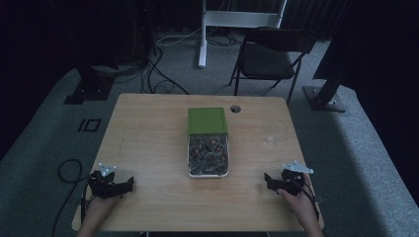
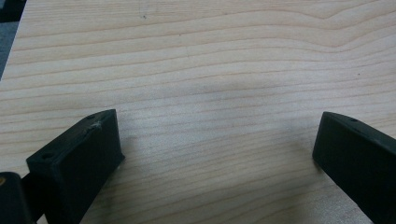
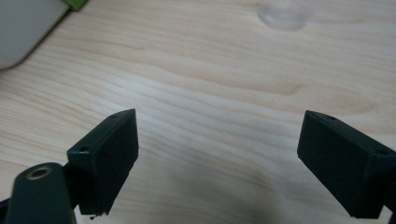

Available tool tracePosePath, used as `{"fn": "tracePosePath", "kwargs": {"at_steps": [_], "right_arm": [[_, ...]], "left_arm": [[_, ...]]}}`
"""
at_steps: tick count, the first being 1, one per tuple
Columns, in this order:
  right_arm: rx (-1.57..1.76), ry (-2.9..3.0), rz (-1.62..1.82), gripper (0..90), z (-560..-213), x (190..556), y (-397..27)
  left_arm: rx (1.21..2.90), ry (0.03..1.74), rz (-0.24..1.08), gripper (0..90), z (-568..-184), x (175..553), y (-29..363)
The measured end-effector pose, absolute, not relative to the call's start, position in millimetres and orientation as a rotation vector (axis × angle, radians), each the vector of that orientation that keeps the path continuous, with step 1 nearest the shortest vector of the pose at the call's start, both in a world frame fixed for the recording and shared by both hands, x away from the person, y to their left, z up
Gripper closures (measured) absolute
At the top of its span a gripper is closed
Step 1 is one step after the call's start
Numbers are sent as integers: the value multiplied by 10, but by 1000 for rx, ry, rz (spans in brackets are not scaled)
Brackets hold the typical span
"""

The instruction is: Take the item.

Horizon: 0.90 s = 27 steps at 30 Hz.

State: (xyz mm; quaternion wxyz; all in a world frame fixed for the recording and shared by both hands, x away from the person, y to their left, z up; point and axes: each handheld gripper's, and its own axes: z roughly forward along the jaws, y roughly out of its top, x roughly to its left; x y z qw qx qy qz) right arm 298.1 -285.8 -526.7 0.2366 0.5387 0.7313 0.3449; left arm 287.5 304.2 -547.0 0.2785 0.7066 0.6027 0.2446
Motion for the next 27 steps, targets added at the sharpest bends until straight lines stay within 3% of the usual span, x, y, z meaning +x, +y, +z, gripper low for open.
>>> {"fn": "tracePosePath", "kwargs": {"at_steps": [27], "right_arm": [[1360,2013,1025,131,-4821,3119,-2533]], "left_arm": [[1897,1618,655,17,-5469,2875,3043]]}}
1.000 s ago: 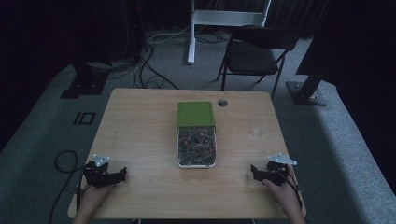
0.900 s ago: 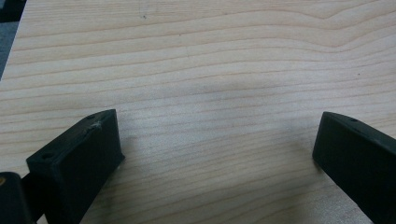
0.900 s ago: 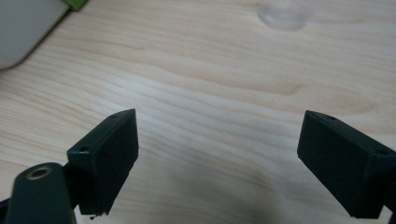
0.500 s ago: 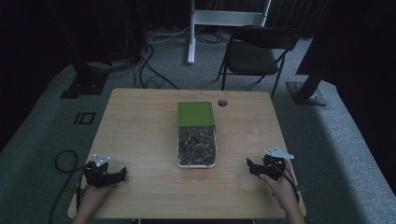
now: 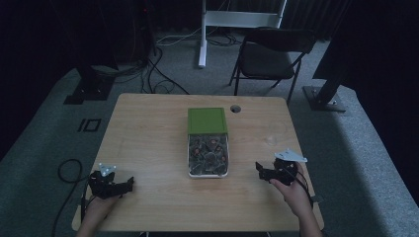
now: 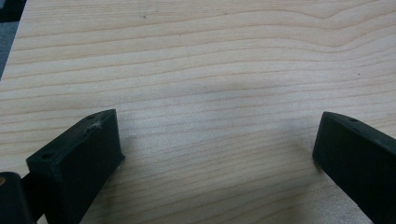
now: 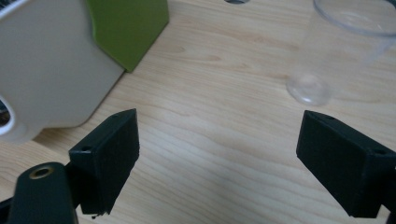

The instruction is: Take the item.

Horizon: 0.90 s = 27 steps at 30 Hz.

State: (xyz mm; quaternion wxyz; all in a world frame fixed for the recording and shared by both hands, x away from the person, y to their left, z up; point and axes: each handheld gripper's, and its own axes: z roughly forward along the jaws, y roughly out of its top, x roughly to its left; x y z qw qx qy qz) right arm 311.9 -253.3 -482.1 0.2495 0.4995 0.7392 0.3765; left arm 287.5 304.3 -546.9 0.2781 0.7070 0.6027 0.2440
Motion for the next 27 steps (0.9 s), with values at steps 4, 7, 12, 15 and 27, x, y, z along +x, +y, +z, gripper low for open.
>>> {"fn": "tracePosePath", "kwargs": {"at_steps": [4,7,12,15,27], "right_arm": [[1337,2022,1034,131,-4770,3154,-2468],[1322,2026,1042,131,-4720,3178,-2415],[1284,2038,1055,131,-4636,3216,-2311],[1270,2043,1066,132,-4593,3237,-2259],[1205,2055,1112,132,-4408,3334,-2029]], "left_arm": [[1894,1618,655,17,-5470,2875,3041],[1895,1618,655,17,-5470,2875,3042],[1895,1618,655,17,-5470,2875,3042],[1895,1618,655,17,-5470,2875,3041],[1894,1618,655,17,-5470,2875,3041]]}}
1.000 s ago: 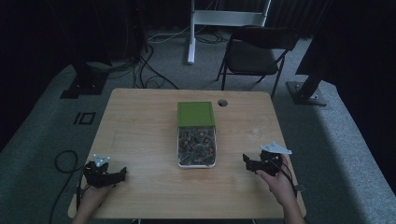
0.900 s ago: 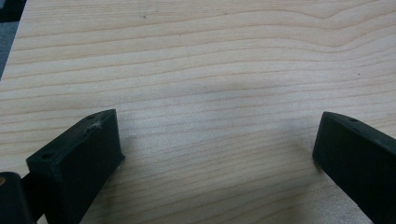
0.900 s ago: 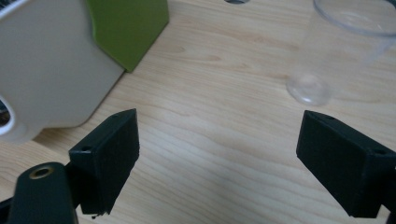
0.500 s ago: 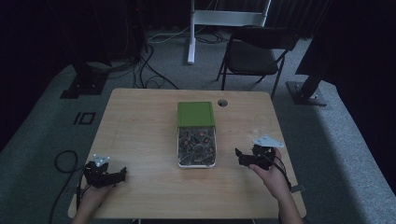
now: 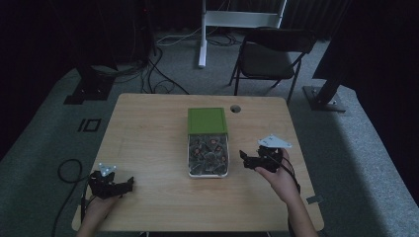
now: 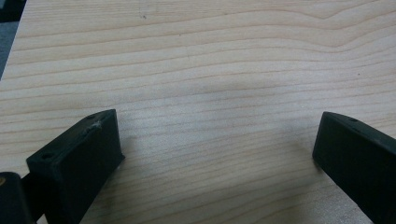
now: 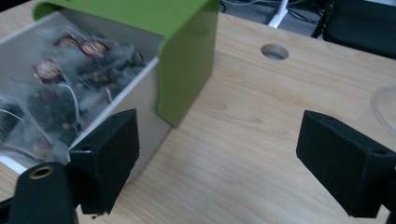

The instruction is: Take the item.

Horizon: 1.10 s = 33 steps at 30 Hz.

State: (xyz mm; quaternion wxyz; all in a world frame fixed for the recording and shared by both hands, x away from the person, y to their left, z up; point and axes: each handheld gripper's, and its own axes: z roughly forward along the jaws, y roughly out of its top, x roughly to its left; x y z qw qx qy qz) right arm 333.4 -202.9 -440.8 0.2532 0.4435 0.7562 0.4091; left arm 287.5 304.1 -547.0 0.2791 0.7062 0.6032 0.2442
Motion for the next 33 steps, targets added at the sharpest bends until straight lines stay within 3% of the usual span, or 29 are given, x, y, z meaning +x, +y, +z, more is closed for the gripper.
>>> {"fn": "tracePosePath", "kwargs": {"at_steps": [10,33], "right_arm": [[1145,2075,1156,132,-4250,3412,-1806],[1046,2169,1210,133,-4246,3410,-1414]], "left_arm": [[1894,1618,656,17,-5470,2875,3042],[1895,1618,655,17,-5469,2876,3042]]}}
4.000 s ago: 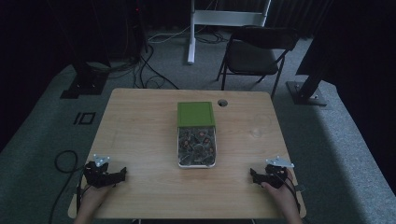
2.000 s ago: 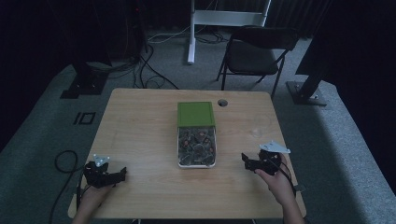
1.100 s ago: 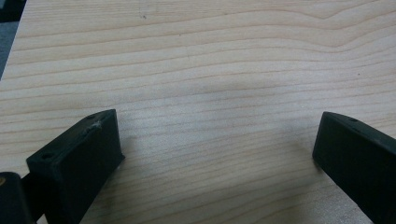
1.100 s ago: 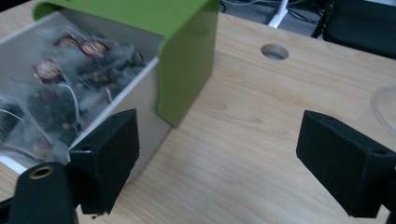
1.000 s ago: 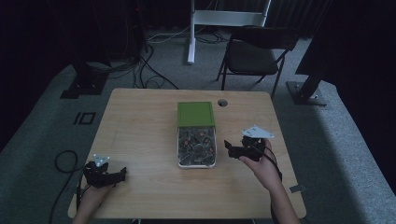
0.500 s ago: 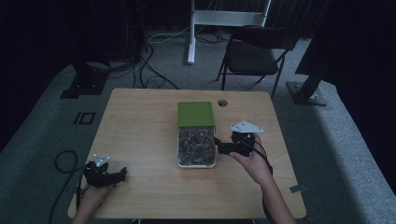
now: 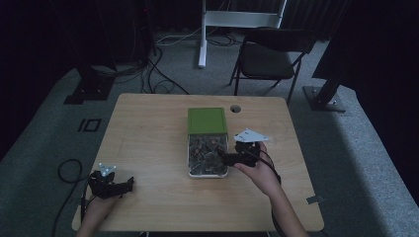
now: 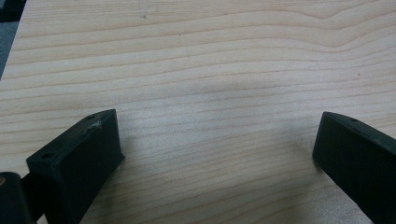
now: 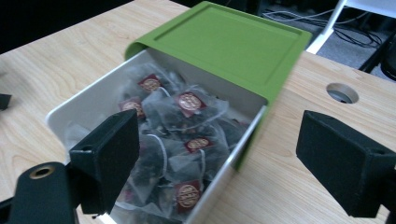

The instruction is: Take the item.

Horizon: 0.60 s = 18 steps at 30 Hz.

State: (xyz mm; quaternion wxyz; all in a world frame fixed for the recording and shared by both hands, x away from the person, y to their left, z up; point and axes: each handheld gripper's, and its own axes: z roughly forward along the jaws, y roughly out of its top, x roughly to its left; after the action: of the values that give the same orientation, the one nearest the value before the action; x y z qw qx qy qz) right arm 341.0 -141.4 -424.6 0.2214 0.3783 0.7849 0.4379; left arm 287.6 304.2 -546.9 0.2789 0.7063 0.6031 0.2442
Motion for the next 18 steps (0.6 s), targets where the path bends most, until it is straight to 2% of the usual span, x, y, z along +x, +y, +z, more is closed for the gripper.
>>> {"fn": "tracePosePath", "kwargs": {"at_steps": [18], "right_arm": [[987,2239,1264,134,-4308,3280,-1226]], "left_arm": [[1896,1618,655,17,-5469,2875,3042]]}}
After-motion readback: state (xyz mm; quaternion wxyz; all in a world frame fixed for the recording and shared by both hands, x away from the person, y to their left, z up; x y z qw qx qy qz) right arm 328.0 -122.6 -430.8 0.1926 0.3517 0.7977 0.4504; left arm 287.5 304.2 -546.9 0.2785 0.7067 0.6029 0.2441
